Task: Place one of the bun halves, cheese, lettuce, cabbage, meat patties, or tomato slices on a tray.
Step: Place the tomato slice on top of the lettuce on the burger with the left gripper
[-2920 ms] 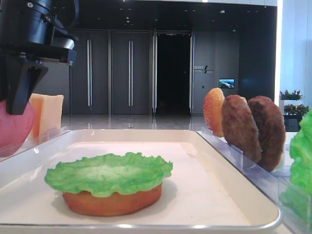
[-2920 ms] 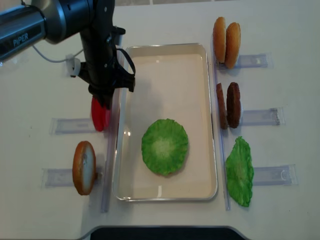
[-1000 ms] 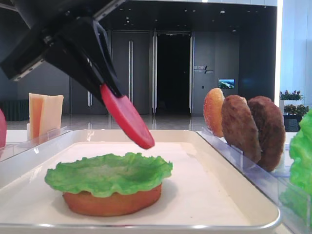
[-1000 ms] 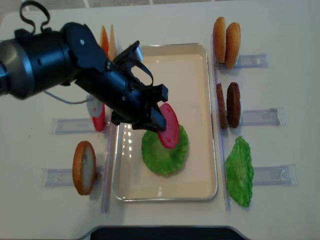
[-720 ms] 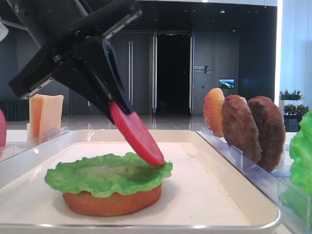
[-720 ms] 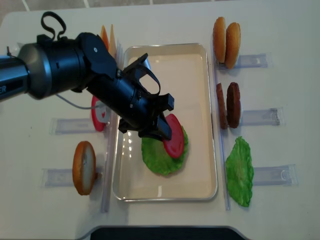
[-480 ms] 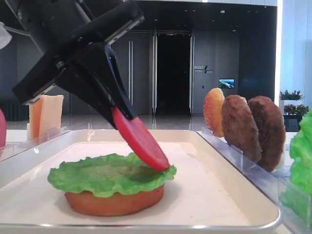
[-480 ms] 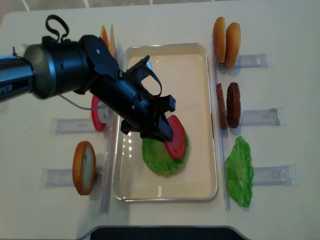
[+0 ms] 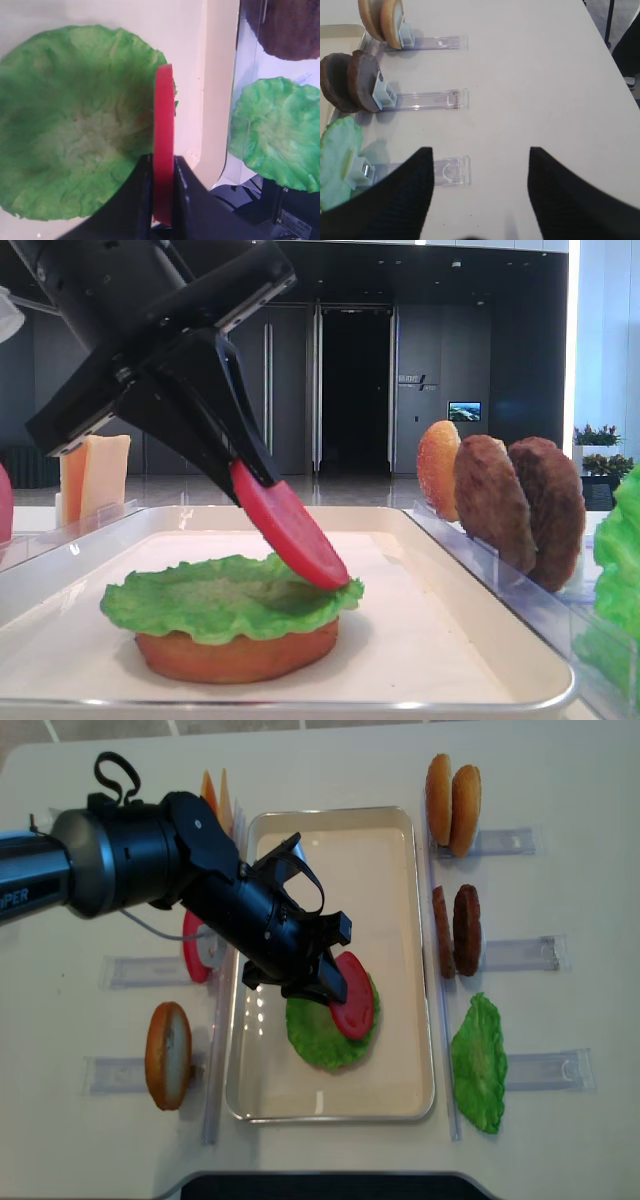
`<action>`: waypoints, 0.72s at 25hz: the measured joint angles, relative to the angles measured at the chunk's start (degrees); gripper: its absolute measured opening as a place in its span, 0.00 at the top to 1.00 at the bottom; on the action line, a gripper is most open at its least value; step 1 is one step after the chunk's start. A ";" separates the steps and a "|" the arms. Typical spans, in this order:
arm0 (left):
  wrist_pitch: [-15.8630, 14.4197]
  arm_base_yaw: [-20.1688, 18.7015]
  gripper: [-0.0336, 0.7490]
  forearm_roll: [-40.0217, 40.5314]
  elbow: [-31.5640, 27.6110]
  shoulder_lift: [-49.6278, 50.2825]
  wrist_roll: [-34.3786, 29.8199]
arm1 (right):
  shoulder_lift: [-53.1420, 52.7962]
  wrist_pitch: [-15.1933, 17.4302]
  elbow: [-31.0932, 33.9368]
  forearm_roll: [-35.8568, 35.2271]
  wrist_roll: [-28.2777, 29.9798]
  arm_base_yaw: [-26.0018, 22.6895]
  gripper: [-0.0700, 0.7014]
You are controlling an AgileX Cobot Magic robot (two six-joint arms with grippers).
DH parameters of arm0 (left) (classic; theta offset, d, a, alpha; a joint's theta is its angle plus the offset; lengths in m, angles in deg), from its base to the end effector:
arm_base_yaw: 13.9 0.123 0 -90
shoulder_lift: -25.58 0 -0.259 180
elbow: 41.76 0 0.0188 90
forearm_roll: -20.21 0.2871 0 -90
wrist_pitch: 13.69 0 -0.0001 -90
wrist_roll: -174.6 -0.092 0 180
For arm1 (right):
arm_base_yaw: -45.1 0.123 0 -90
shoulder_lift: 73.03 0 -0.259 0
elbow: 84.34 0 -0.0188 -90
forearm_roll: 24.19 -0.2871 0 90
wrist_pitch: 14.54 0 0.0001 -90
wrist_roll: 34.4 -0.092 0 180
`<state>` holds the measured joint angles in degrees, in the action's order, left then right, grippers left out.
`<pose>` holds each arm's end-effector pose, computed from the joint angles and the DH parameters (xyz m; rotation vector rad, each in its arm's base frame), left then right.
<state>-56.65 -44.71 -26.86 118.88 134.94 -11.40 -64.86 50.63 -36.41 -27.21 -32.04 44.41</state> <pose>0.2748 -0.2174 0.1270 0.0969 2.9913 -0.9414 0.0500 0.0038 0.2878 -0.0359 2.1152 0.0321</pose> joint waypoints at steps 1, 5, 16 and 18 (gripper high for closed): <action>-0.18 0.00 0.88 0.00 0.00 0.00 0.00 | 0.00 0.00 0.00 0.00 0.00 0.00 0.36; -1.23 0.00 0.82 0.00 0.00 0.00 0.00 | 0.00 0.00 0.00 0.00 0.00 0.00 0.36; -1.39 0.00 0.48 0.30 0.00 0.00 0.88 | 0.00 0.00 0.00 0.00 0.00 0.00 0.36; -1.59 0.00 0.37 1.13 0.00 0.00 1.66 | 0.00 0.00 0.00 0.00 0.00 0.00 0.36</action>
<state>-58.25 -44.71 -25.72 118.88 134.94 -9.74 -64.86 50.63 -36.41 -27.21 -32.04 44.41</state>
